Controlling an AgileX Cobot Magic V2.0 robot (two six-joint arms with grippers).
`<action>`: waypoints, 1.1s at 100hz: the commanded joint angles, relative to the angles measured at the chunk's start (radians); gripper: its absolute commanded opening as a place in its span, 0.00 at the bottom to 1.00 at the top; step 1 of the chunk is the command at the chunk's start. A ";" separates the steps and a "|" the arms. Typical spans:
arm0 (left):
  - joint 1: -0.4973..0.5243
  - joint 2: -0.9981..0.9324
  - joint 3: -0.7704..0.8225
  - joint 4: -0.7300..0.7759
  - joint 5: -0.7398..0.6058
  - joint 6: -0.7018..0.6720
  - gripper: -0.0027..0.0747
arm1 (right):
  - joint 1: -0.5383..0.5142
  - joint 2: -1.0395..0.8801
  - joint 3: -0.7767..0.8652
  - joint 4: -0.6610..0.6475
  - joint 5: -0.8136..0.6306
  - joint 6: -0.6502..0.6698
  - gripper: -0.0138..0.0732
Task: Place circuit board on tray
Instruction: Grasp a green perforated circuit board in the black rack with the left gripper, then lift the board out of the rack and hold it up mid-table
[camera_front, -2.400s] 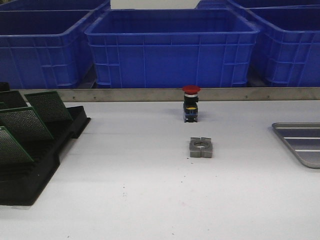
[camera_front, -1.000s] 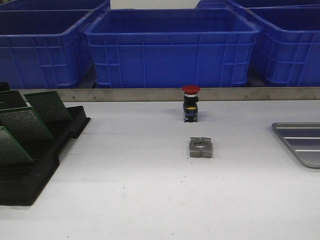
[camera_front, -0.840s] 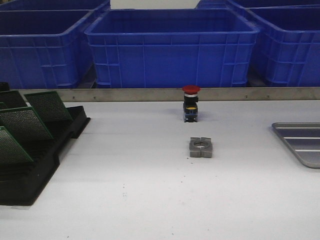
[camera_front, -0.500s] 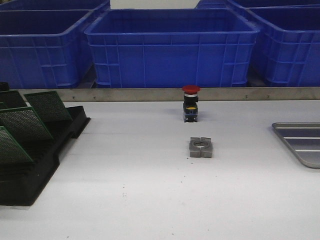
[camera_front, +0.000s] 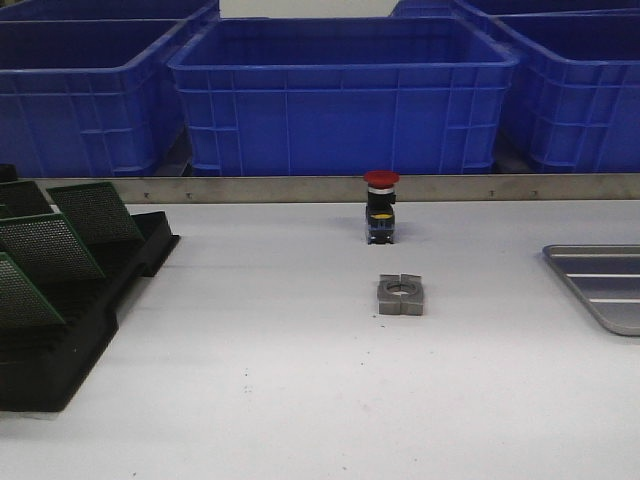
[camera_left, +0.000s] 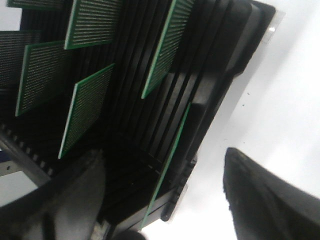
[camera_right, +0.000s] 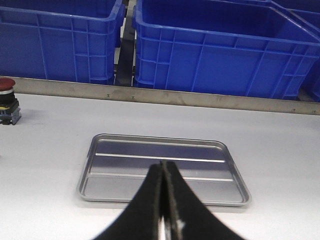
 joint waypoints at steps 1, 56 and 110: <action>-0.008 0.039 -0.037 -0.001 -0.082 -0.001 0.63 | -0.004 -0.021 0.001 -0.013 -0.073 -0.001 0.09; -0.008 0.233 -0.041 0.061 -0.162 -0.009 0.11 | -0.004 -0.021 0.001 -0.013 -0.073 -0.001 0.09; -0.009 0.045 -0.248 0.059 0.330 -0.009 0.01 | -0.004 -0.021 0.001 -0.013 -0.073 -0.001 0.09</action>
